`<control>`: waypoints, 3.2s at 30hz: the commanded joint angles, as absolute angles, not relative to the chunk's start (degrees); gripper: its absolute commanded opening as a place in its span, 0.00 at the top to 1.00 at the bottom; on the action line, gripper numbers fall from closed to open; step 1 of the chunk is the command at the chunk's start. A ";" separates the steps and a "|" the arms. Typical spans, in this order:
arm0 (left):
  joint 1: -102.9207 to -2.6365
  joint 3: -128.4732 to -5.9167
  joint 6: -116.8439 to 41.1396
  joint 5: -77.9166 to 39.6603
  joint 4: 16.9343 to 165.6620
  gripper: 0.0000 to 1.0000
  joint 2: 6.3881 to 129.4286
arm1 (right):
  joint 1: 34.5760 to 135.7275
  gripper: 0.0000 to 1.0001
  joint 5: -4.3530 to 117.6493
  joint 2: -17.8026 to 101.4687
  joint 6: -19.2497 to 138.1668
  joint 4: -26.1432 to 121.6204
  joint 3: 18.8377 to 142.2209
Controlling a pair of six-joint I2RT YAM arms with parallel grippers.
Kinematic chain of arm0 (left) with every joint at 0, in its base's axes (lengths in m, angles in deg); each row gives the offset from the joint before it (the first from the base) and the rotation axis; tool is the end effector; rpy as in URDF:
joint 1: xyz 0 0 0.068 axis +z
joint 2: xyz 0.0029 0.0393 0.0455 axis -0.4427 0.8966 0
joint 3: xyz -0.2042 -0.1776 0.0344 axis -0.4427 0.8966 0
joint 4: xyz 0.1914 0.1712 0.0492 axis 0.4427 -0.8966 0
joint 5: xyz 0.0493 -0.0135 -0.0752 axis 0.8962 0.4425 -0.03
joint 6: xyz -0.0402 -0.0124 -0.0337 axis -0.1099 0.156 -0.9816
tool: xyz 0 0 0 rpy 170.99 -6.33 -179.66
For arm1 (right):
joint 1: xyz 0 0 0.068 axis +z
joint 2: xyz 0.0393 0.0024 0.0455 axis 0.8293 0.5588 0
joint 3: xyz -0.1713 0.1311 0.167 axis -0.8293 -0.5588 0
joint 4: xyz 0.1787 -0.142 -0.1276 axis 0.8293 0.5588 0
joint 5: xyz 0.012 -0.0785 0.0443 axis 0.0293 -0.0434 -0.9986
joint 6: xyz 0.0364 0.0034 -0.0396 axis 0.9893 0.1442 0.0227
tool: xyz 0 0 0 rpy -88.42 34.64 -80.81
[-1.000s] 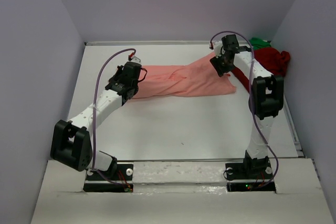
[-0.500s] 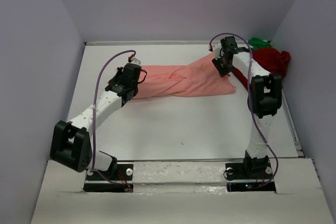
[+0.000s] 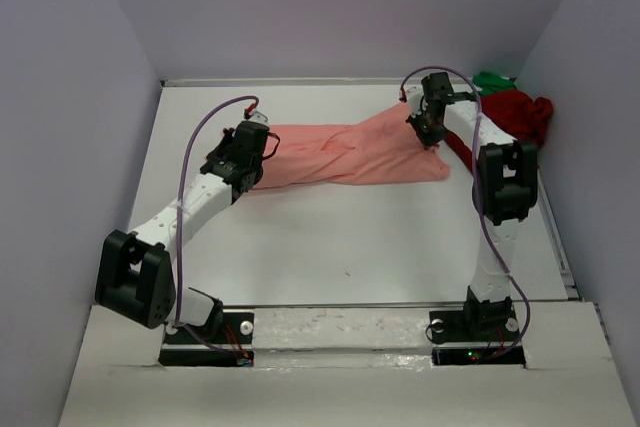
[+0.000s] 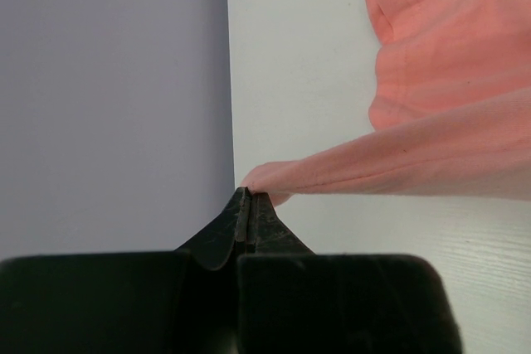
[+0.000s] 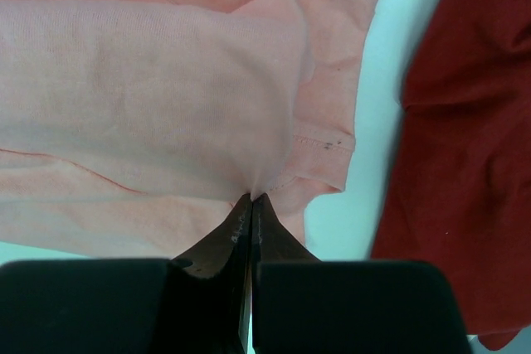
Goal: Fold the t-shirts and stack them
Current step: Flatten the tshirt out
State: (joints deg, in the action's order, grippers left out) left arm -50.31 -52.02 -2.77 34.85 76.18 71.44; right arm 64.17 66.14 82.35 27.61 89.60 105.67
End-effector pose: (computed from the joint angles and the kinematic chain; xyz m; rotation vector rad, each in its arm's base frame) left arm 0.2843 -0.0990 0.2800 0.4124 2.0489 0.8556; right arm 0.4535 0.0638 0.2094 -0.7558 2.5731 -0.1364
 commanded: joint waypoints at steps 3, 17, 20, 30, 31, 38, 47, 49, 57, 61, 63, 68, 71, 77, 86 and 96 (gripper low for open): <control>-50.19 -51.72 -2.46 37.29 78.82 1.00 67.74 | 63.67 1.00 67.89 77.39 27.33 89.86 106.14; -42.90 -65.42 6.25 36.95 87.52 1.00 68.44 | 62.62 1.00 80.19 69.04 23.47 84.68 116.34; -40.70 -66.65 6.95 35.98 88.75 1.00 66.95 | 62.00 1.00 80.29 65.10 23.55 81.43 115.03; -32.00 -73.51 -1.75 17.38 74.26 1.00 61.77 | 61.47 1.00 74.05 50.34 27.76 81.59 108.26; -30.95 -73.86 -1.92 15.69 73.56 1.00 60.98 | 61.47 1.00 73.35 49.18 27.86 81.86 107.73; -30.41 -72.28 -1.40 7.51 75.29 1.00 49.57 | 61.47 1.00 69.22 36.62 30.14 82.21 103.78; -30.41 -74.73 -0.96 6.80 80.75 1.00 44.88 | 61.47 1.00 70.26 29.57 29.35 82.12 106.75; -30.41 -75.79 -1.05 6.71 80.84 1.00 45.41 | 61.47 1.00 70.27 30.09 29.09 81.95 107.63; -30.32 -74.39 -1.23 9.26 85.41 1.00 52.42 | 61.47 1.00 71.06 39.14 28.21 77.48 109.22; -30.24 -72.20 -2.88 10.06 88.57 1.00 58.24 | 61.47 1.00 70.01 47.83 28.47 75.09 110.96; -30.32 -70.44 -3.07 9.70 92.70 1.00 61.30 | 61.47 1.00 68.08 54.51 28.65 75.09 113.43; -29.88 -79.19 -5.09 11.45 92.10 1.00 72.38 | 61.47 1.00 66.66 65.85 28.91 75.44 126.76; -29.88 -87.00 -5.70 11.46 90.78 1.00 77.39 | 61.47 1.00 66.40 70.87 29.00 76.84 133.46; -29.97 -102.66 -7.99 9.00 80.34 1.00 78.90 | 61.47 1.00 66.40 70.37 29.00 79.93 143.94; -29.97 -97.53 -5.09 4.43 74.54 1.00 61.09 | 61.47 1.00 64.82 51.65 31.46 81.59 130.80; -29.53 -77.56 -4.21 -0.50 74.25 1.00 42.78 | 61.47 1.00 64.98 30.72 31.11 81.24 110.45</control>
State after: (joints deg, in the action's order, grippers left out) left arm -30.29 -79.99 -5.19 0.66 74.01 42.61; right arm 62.20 62.75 31.58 31.24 82.50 113.21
